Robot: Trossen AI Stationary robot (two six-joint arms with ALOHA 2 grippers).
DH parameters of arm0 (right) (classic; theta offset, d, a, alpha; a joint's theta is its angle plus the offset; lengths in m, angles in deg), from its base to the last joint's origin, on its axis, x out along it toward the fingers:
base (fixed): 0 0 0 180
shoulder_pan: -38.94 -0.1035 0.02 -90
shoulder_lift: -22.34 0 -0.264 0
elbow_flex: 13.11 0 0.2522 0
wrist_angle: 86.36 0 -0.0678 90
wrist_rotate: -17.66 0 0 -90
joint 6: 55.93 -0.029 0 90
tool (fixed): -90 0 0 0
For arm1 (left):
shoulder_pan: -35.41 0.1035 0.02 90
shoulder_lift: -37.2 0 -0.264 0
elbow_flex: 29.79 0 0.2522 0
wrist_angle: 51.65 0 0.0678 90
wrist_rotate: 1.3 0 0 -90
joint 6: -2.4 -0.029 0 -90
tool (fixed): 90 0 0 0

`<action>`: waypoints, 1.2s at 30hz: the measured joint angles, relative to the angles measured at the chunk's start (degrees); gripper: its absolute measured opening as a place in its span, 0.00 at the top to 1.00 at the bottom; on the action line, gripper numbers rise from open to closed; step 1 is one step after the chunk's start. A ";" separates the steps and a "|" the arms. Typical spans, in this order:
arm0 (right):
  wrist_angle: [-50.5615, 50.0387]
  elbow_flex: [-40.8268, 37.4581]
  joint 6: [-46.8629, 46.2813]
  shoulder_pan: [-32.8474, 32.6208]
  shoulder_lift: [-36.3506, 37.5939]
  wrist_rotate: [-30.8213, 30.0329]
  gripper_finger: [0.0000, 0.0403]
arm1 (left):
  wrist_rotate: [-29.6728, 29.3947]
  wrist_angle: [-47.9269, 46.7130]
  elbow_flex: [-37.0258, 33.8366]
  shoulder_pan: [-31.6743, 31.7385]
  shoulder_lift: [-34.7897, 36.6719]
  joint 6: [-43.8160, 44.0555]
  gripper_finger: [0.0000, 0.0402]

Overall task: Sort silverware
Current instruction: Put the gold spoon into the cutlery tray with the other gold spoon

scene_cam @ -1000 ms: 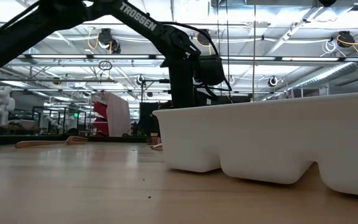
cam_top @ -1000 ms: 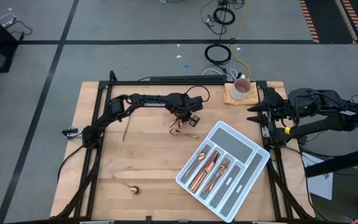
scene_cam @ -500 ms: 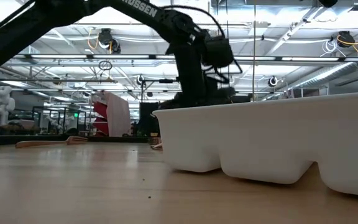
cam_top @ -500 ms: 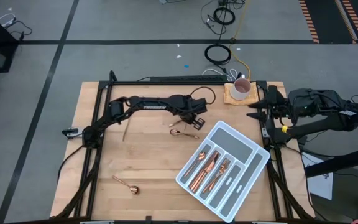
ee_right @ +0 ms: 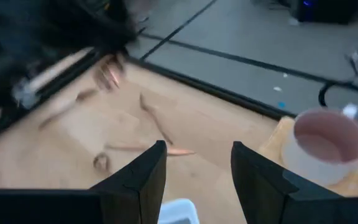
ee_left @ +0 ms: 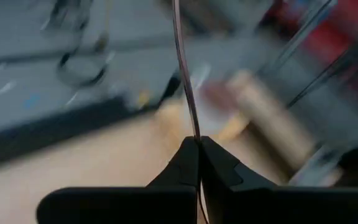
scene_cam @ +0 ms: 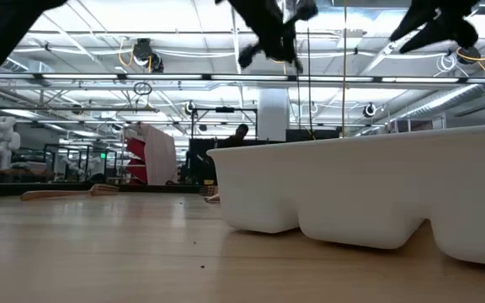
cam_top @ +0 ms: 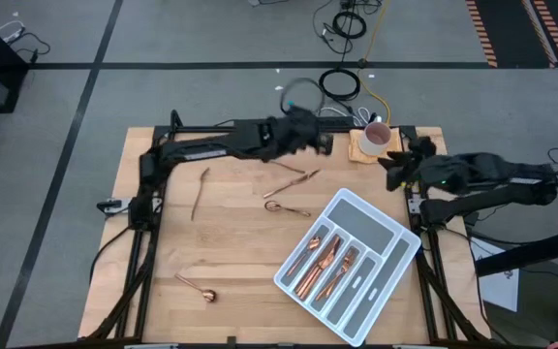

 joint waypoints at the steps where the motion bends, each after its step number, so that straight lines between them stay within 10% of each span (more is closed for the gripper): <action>1: 2.80 -2.16 -2.19 0.01 0.37 -0.36 0.59 | -0.08 3.42 -0.15 0.02 0.85 -0.72 0.99; 8: 39.48 -14.50 -6.51 1.56 1.38 8.45 0.59 | 4.17 31.14 -0.19 -2.81 2.69 -4.59 0.99; 16: 58.72 -15.49 0.36 5.82 1.97 10.50 0.56 | 0.48 36.34 -0.32 -5.74 1.91 -4.49 0.99; 36: 61.14 -15.65 0.33 10.56 -0.37 21.15 0.52 | 4.51 43.37 -0.26 -6.35 -1.73 -6.62 0.99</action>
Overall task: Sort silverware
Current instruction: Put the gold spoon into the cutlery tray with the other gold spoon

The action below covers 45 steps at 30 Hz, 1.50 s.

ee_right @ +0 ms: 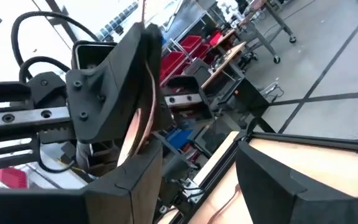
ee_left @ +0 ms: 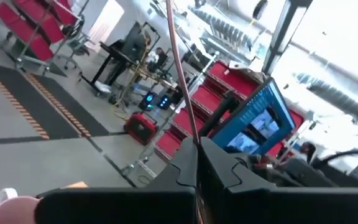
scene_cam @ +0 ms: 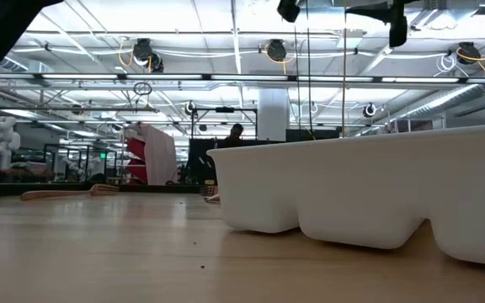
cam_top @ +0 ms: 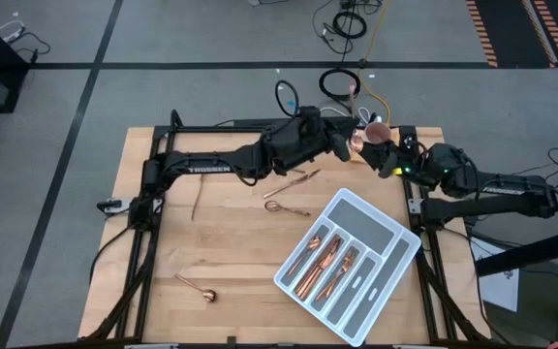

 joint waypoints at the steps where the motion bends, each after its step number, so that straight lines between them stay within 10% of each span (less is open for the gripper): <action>1: -0.48 0.00 -0.05 0.00 0.38 -0.45 0.52 | -0.32 -0.91 0.00 0.14 0.47 -0.52 0.99; 7: 5.57 0.24 4.14 -0.02 3.11 -4.94 0.52 | -10.45 -2.28 -0.07 0.53 2.21 -6.68 0.99; 45: 14.13 0.17 2.47 2.62 -5.29 2.39 0.54 | -7.42 -0.39 -0.07 0.29 1.68 -4.72 0.99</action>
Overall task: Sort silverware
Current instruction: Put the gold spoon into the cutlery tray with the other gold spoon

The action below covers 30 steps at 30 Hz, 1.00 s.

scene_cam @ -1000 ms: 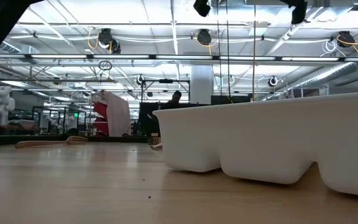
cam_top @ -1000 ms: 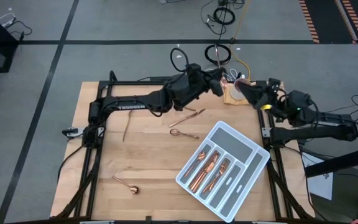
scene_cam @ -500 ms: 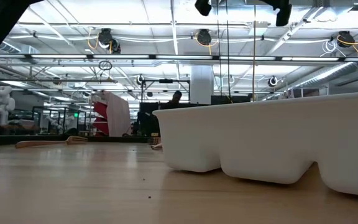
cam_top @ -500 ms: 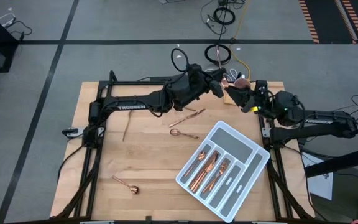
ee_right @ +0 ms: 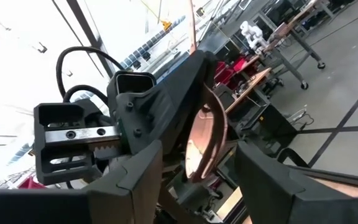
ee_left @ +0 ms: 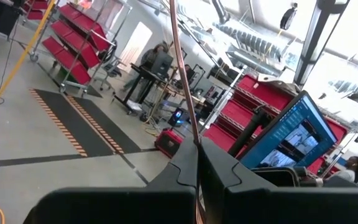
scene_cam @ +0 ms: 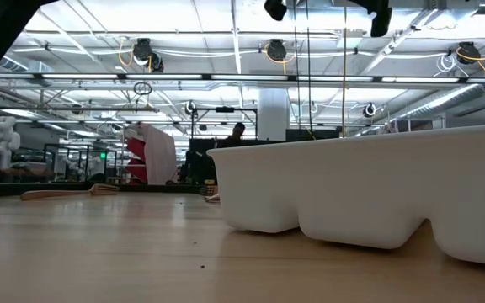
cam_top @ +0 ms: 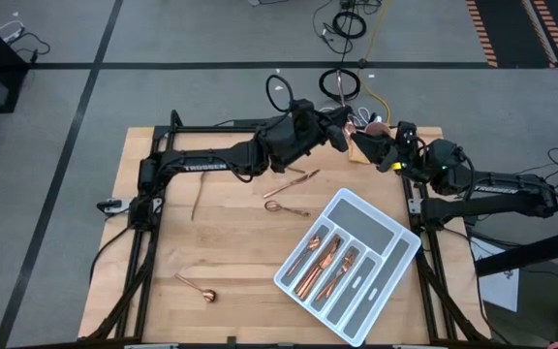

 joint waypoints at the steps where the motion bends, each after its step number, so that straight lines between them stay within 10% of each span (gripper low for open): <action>1: 0.06 0.00 0.22 0.00 -0.06 -0.01 0.56 | 0.04 0.00 0.00 0.02 0.00 -0.02 0.99; 12: -0.05 0.00 0.91 0.00 -0.55 -0.25 0.95 | 1.53 0.10 0.00 -0.02 0.00 -0.30 0.99; 20: -2.08 -0.11 1.18 0.00 -0.57 -0.44 1.00 | 5.66 -3.52 0.13 0.02 0.33 -3.19 0.91; 30: -13.06 0.44 1.42 0.00 3.56 4.24 1.00 | 12.09 -39.37 0.00 1.93 9.59 -12.93 0.84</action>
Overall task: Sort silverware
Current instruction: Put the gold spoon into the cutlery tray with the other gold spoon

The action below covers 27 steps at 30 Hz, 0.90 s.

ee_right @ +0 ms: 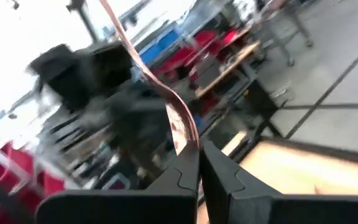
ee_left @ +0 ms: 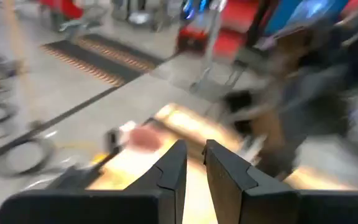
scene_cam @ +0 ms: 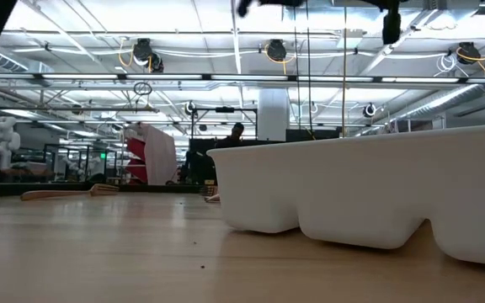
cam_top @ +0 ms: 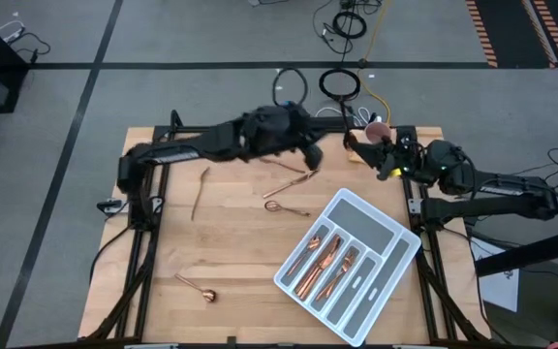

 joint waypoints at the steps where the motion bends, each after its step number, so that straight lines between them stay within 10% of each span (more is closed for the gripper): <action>1: -3.67 0.65 -0.29 0.00 0.64 1.42 1.00 | -0.32 -4.92 0.00 0.30 1.19 -1.21 0.84; 12: -49.02 10.09 5.57 0.17 -1.67 20.26 1.00 | -1.94 -34.85 0.00 1.62 11.39 -3.60 0.84; 27: -60.08 16.84 27.30 -0.36 -30.16 35.22 1.00 | -1.77 -41.64 0.00 1.53 11.98 -4.70 0.84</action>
